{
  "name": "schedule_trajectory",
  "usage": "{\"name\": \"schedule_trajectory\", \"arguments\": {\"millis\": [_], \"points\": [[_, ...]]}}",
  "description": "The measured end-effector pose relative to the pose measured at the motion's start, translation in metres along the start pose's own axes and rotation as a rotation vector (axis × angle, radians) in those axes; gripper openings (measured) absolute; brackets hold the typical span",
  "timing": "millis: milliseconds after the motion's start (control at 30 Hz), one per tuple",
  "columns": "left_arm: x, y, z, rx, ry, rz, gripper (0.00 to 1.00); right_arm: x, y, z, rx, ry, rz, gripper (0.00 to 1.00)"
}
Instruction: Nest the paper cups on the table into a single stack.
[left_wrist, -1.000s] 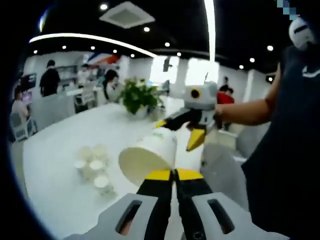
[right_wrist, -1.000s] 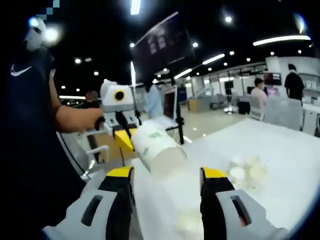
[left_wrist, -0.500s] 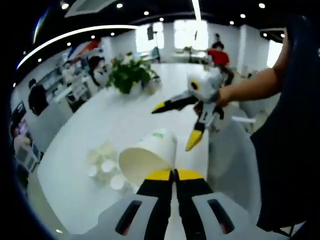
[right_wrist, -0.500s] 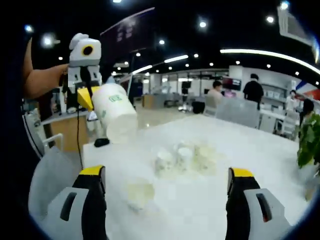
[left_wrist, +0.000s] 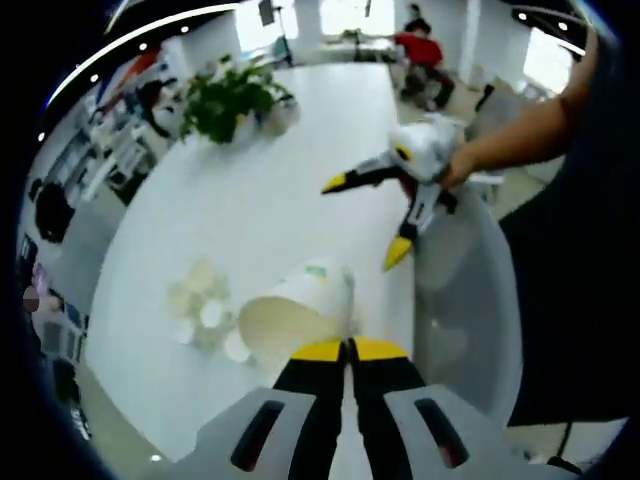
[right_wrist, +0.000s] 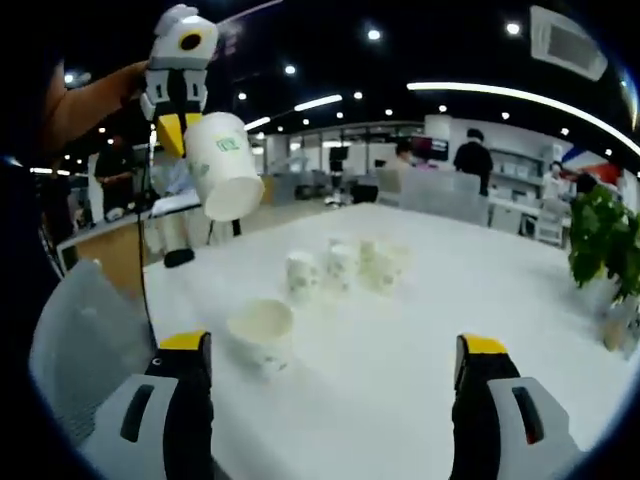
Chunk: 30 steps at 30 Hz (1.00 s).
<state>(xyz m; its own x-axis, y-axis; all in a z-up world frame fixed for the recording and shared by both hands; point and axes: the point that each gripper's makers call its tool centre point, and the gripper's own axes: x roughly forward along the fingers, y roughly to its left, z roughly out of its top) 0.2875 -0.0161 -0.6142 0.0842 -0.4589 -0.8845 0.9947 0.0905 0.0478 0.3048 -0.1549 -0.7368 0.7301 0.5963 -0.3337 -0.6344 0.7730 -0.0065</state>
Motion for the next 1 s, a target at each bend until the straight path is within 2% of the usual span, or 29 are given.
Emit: {"name": "schedule_trajectory", "arguments": {"millis": [67, 133, 233, 367, 400, 500, 600, 700, 800, 900, 1000], "points": [[-0.003, 0.002, 0.002, 0.03, 0.026, 0.003, 0.0, 0.001, 0.005, -0.003, 0.014, 0.001, -0.005, 1.0], [-0.006, 0.004, 0.005, 0.037, 0.031, 0.008, 0.0, 0.002, 0.008, -0.005, -0.064, 0.037, 0.005, 0.97], [-0.009, 0.006, 0.005, 0.067, 0.063, 0.011, 0.0, 0.002, 0.007, 0.0, -0.063, 0.009, -0.002, 0.96], [-0.017, 0.012, 0.005, 0.092, 0.125, 0.052, 0.0, -0.001, -0.001, 0.0, -0.031, 0.007, -0.021, 0.97], [-0.02, 0.011, 0.002, 0.103, 0.174, 0.058, 0.0, -0.001, -0.002, 0.0, -0.021, 0.002, -0.022, 0.97], [-0.023, 0.002, 0.002, 0.172, 0.247, 0.043, 0.0, -0.001, -0.002, 0.001, -0.01, -0.008, -0.026, 0.97], [-0.03, 0.003, 0.003, 0.228, 0.319, 0.054, 0.0, -0.001, 0.0, 0.0, -0.005, -0.003, -0.017, 0.97], [-0.036, 0.005, 0.013, 0.213, 0.327, 0.047, 0.0, 0.0, 0.001, 0.0, -0.008, -0.003, -0.011, 0.97], [-0.03, 0.006, 0.01, 0.248, 0.378, 0.059, 0.0, 0.0, 0.0, 0.0, -0.006, -0.002, -0.014, 0.97], [-0.02, 0.011, 0.006, 0.235, 0.413, 0.071, 0.0, -0.002, 0.0, 0.0, 0.0, -0.007, -0.016, 0.97], [-0.017, 0.011, 0.008, 0.213, 0.417, 0.071, 0.0, -0.002, 0.0, 0.0, 0.002, -0.009, -0.016, 0.97]]}}
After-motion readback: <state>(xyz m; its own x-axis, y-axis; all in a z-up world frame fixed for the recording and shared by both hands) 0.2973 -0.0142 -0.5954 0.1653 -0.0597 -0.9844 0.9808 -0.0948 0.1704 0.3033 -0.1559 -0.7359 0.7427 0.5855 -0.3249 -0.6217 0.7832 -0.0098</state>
